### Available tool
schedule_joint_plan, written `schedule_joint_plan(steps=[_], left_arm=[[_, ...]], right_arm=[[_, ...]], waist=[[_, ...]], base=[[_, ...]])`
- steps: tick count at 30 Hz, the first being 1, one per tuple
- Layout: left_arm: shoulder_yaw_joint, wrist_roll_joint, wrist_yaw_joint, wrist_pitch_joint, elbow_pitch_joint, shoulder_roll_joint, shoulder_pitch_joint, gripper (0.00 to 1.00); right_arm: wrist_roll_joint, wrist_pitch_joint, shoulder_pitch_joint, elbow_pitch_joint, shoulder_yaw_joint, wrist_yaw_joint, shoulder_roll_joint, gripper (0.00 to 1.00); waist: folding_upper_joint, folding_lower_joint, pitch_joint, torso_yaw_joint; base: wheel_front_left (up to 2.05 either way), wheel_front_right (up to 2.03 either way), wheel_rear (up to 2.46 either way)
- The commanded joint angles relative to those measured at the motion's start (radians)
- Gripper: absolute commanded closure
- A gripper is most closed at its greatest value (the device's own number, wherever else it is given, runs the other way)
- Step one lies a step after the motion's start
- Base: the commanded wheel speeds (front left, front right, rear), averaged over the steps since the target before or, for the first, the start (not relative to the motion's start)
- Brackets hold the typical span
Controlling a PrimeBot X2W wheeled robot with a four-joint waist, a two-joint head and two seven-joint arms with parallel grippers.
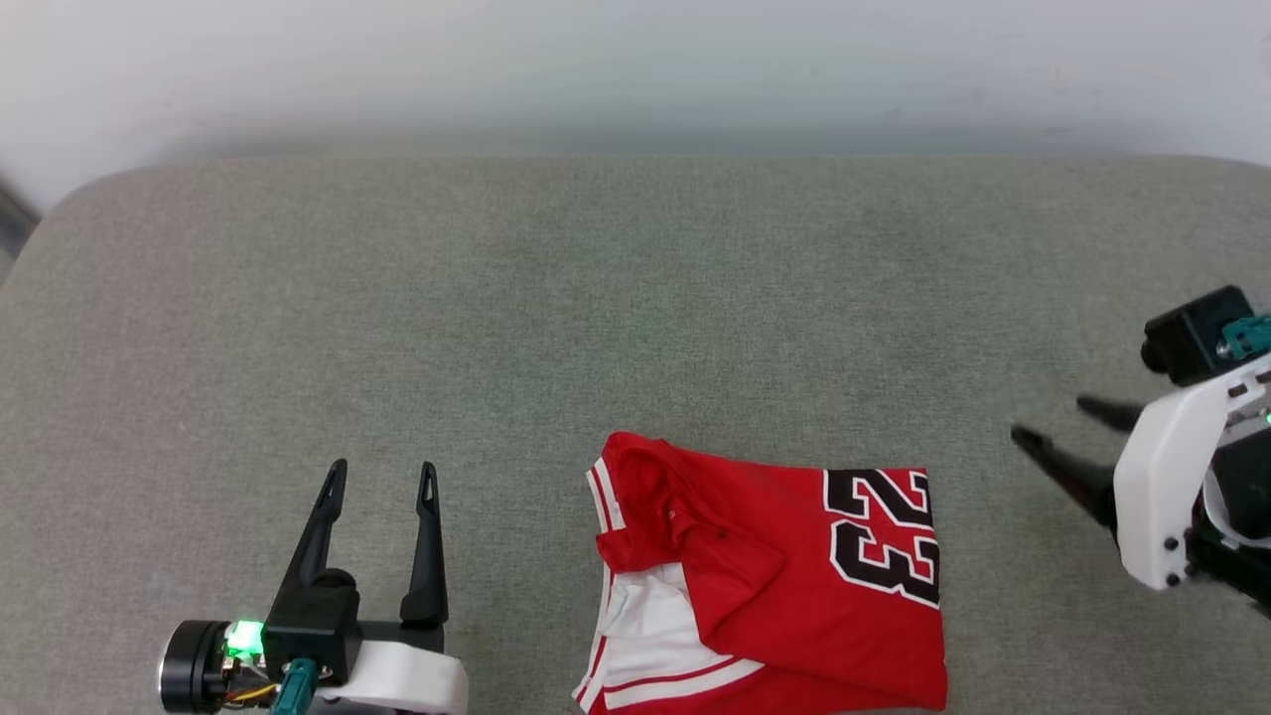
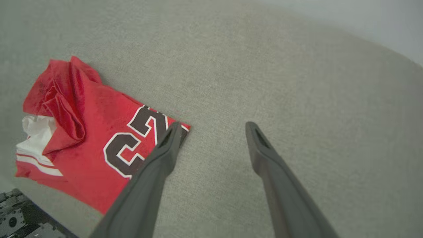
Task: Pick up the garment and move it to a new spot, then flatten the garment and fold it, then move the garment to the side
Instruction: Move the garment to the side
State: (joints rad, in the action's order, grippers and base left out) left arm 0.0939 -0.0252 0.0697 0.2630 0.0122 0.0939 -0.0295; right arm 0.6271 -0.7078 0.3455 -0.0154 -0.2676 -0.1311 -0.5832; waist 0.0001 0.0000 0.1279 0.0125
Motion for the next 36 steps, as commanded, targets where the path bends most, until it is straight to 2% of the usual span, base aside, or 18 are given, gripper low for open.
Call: schedule_joint_plan(steps=[1, 4, 8, 13, 14, 19, 24, 25, 26, 31, 36], left_arm=[[0.000, 0.004, -0.003, 0.002, -0.002, -0.001, 0.021, 0.00], [0.002, 0.005, -0.006, 0.002, -0.002, -0.004, 0.034, 0.00], [0.008, 0.006, -0.014, 0.002, -0.005, -0.007, 0.058, 0.00], [0.011, 0.010, -0.019, 0.002, -0.005, -0.009, 0.081, 0.00], [0.015, 0.013, -0.022, 0.002, -0.003, -0.012, 0.100, 0.00], [0.025, 0.013, -0.027, 0.002, 0.001, -0.016, 0.129, 0.00], [0.031, 0.013, -0.031, 0.002, 0.003, -0.018, 0.147, 0.00], [0.030, 0.012, -0.030, 0.002, 0.004, -0.019, 0.148, 0.00], [0.030, 0.012, -0.029, 0.002, 0.005, -0.019, 0.150, 0.00], [0.024, 0.012, -0.021, 0.002, 0.017, -0.020, 0.130, 0.00], [0.014, 0.012, -0.014, 0.002, 0.022, -0.016, 0.095, 0.00]], right_arm=[[0.056, -0.050, -0.013, 0.007, -0.012, 0.001, -0.024, 0.00], [0.140, -0.131, -0.040, 0.018, -0.041, 0.001, -0.055, 0.00], [0.207, -0.156, -0.062, 0.043, -0.068, 0.001, -0.040, 0.00], [0.246, -0.124, -0.071, 0.088, -0.085, 0.001, 0.012, 0.00], [0.265, -0.101, -0.055, 0.138, -0.104, 0.001, 0.056, 0.00], [0.305, -0.091, -0.045, 0.236, -0.171, 0.001, 0.119, 0.00], [0.317, -0.074, -0.059, 0.297, -0.270, 0.002, 0.132, 0.00], [0.320, -0.061, -0.054, 0.300, -0.282, 0.002, 0.133, 0.29], [0.324, -0.045, -0.046, 0.302, -0.290, 0.002, 0.133, 1.00], [0.328, 0.029, 0.008, 0.288, -0.315, 0.001, 0.083, 1.00], [0.315, 0.110, 0.085, 0.223, -0.342, 0.001, 0.016, 1.00]], waist=[[-0.0001, 0.0000, 0.014, 0.006], [-0.0001, 0.0000, 0.037, 0.014], [-0.0001, 0.0000, 0.071, 0.028], [-0.0001, 0.0000, 0.105, 0.043], [-0.0001, 0.0000, 0.133, 0.054], [-0.0001, 0.0000, 0.174, 0.074], [-0.0001, 0.0000, 0.195, 0.090], [-0.0001, 0.0000, 0.196, 0.091], [-0.0001, 0.0000, 0.196, 0.092], [-0.0001, 0.0000, 0.166, 0.084], [-0.0001, 0.0000, 0.112, 0.061]], base=[[0.00, 0.00, 0.00], [0.00, 0.00, 0.00], [0.00, 0.00, 0.00], [0.00, 0.00, 0.00], [0.00, 0.00, 0.00], [0.00, 0.00, 0.00], [0.00, 0.00, 0.00], [0.00, 0.00, 0.00], [0.00, 0.00, 0.00], [0.00, 0.00, 0.00], [0.00, 0.00, 0.00]])
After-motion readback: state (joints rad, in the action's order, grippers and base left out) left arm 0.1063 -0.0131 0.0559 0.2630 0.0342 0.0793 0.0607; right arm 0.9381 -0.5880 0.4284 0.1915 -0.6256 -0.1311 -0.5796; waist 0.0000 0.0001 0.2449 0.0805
